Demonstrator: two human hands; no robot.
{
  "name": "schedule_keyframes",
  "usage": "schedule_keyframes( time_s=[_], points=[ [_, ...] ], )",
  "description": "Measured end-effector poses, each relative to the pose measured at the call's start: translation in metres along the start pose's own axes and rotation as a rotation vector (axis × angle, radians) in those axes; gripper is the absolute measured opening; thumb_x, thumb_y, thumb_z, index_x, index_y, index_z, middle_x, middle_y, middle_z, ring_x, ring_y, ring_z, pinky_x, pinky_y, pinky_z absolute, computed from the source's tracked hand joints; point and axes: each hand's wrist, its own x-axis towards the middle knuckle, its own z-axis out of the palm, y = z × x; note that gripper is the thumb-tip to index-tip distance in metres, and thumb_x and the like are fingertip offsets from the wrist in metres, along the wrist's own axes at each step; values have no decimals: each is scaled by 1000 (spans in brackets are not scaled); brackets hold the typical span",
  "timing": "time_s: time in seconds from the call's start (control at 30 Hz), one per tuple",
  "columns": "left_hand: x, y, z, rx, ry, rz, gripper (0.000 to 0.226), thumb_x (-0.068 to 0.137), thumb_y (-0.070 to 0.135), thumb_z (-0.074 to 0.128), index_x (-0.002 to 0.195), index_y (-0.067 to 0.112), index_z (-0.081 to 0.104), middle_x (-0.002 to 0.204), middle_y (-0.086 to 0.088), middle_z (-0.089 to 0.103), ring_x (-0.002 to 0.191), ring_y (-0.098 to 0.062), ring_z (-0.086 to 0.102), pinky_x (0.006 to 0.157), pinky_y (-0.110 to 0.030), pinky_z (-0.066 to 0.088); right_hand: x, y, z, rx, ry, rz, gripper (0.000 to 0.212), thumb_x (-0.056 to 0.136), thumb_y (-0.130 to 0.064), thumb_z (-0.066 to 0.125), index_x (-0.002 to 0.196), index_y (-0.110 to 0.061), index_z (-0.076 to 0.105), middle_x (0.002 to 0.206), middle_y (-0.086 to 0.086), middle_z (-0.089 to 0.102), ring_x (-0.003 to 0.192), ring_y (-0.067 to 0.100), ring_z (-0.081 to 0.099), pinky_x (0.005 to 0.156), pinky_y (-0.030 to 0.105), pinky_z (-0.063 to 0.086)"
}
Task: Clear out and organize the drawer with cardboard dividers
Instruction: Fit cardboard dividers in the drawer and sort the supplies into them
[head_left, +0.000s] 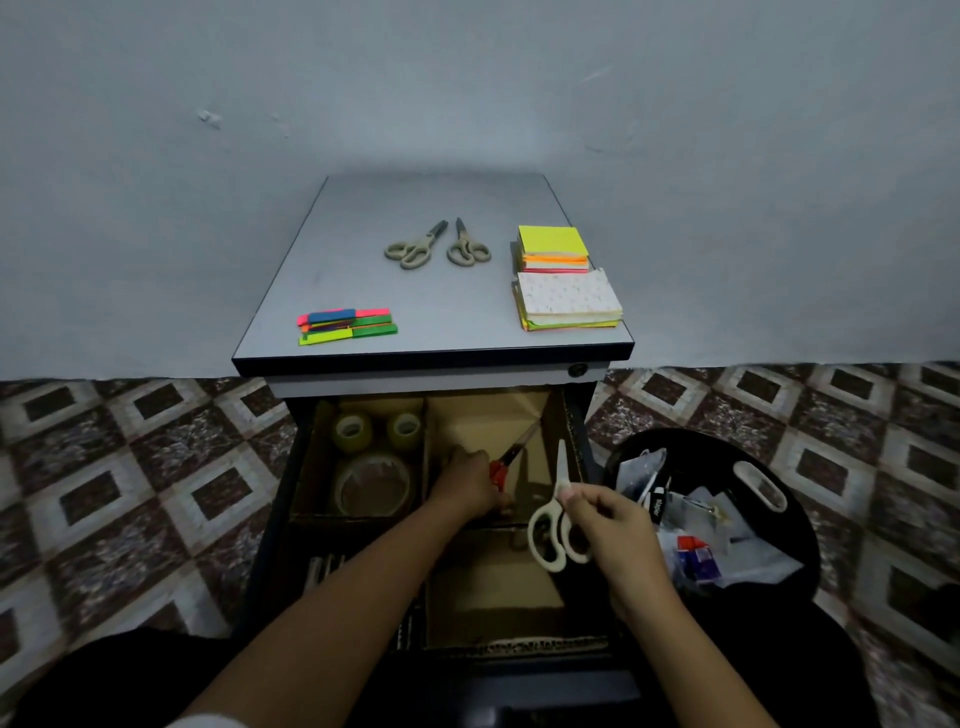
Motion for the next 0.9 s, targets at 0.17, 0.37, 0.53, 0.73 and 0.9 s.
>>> schedule_keyframes(
  time_s=[0.17,0.37,0.53,0.73,0.9],
  points=[
    [5,-2,2,203,-48,6,54,85,31,65,130,12,42,145,-15,24,127,-32,37,100,-34,37,1,0,-1,11,11,7,8,88,-16,62,85,-13,69,92,22,69,77,23,62,70,31,50],
    [4,-3,3,199,-31,22,53,83,30,67,127,12,45,141,-14,29,124,-31,39,98,-34,38,1,1,-1,1,15,15,7,87,-16,63,83,-15,69,93,22,69,80,25,62,74,34,50],
    [-5,3,-8,100,-72,57,44,83,36,66,118,11,53,121,-10,52,105,-22,54,86,-31,46,1,-2,-2,32,1,34,9,88,-13,61,84,-13,69,82,12,69,72,18,62,65,25,50],
    [-19,12,-63,39,-11,152,45,89,54,47,102,15,65,94,-4,63,83,-15,59,73,-27,49,-1,-5,-4,36,-11,22,11,89,-14,61,81,-15,69,72,3,69,66,13,62,60,21,49],
    [-27,27,-106,235,-160,207,48,86,61,48,96,15,59,84,0,57,76,-11,52,67,-21,40,-3,-8,-3,51,-24,30,11,89,-14,60,88,-10,70,80,12,70,72,19,63,67,29,50]
  ],
)
